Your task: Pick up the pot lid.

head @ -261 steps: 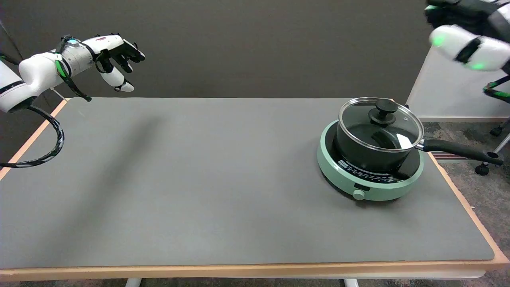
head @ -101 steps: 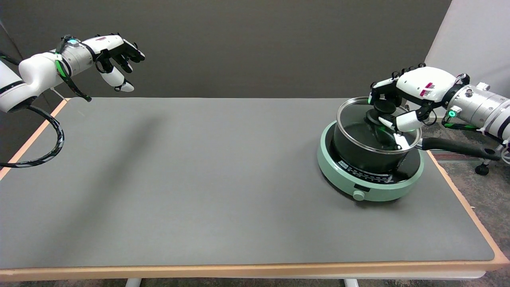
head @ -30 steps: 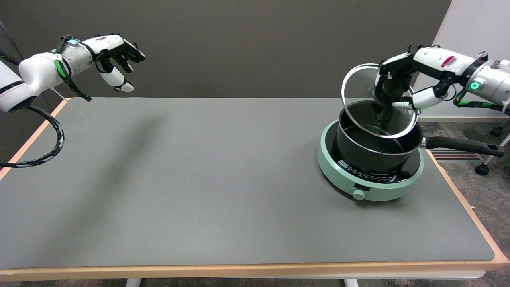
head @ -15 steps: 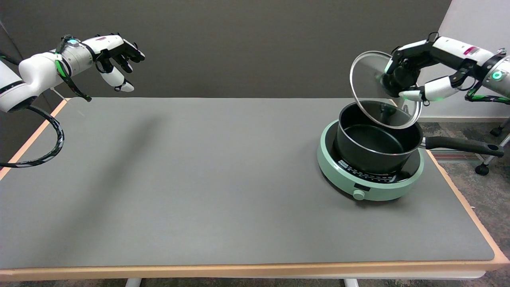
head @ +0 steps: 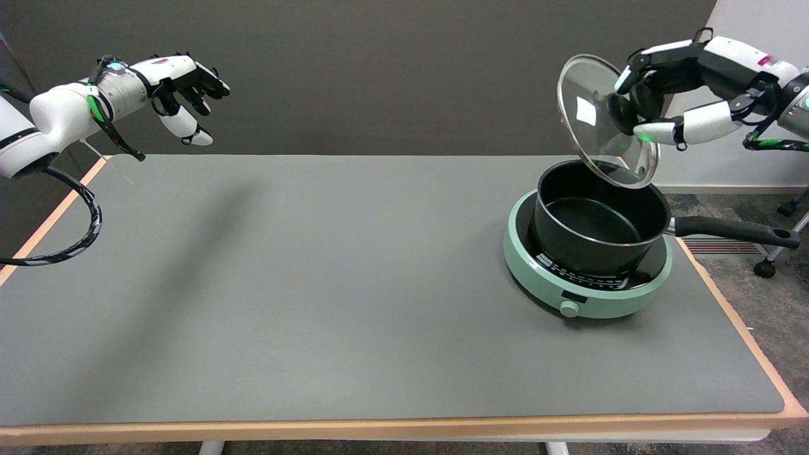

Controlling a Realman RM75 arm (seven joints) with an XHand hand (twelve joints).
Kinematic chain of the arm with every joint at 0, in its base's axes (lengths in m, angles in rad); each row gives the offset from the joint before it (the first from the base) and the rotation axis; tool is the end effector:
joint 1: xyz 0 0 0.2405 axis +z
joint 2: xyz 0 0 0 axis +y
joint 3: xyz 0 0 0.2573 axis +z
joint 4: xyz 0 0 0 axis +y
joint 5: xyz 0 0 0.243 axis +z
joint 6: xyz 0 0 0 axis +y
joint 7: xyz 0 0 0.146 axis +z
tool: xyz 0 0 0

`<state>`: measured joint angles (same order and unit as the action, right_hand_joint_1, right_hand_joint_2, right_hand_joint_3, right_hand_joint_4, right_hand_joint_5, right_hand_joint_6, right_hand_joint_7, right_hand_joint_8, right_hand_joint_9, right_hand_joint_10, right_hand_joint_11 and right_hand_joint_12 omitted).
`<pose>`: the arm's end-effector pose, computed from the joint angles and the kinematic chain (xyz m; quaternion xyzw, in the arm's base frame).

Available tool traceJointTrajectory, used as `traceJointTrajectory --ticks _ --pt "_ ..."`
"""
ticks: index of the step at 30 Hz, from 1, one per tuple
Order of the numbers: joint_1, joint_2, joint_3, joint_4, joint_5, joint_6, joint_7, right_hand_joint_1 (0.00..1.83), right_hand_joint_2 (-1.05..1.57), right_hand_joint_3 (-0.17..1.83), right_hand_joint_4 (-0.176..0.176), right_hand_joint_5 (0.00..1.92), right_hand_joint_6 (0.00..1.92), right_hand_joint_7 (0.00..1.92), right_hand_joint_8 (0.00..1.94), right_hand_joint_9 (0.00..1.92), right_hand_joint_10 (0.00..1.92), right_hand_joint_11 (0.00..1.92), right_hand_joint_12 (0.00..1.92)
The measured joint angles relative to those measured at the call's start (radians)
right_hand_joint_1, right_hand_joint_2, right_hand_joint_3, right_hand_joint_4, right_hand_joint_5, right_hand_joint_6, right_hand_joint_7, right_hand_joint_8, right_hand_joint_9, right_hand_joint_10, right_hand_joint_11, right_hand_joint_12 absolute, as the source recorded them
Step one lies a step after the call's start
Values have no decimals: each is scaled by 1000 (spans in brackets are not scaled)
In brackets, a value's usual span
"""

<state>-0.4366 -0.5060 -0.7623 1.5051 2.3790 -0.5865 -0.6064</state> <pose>-0.0421 -0.3051 0.5457 0.7239 -0.2012 0.2188 0.6226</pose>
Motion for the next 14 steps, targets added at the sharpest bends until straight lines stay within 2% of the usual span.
traceJointTrajectory --ticks 7,14 --pt "22 0 -10 38 19 4 21 1373 822 606 176 758 1116 961 1208 879 1290 688 1307" --pt "79 6 -77 82 13 48 37 1372 820 610 176 758 1116 961 1210 878 1297 686 1311"
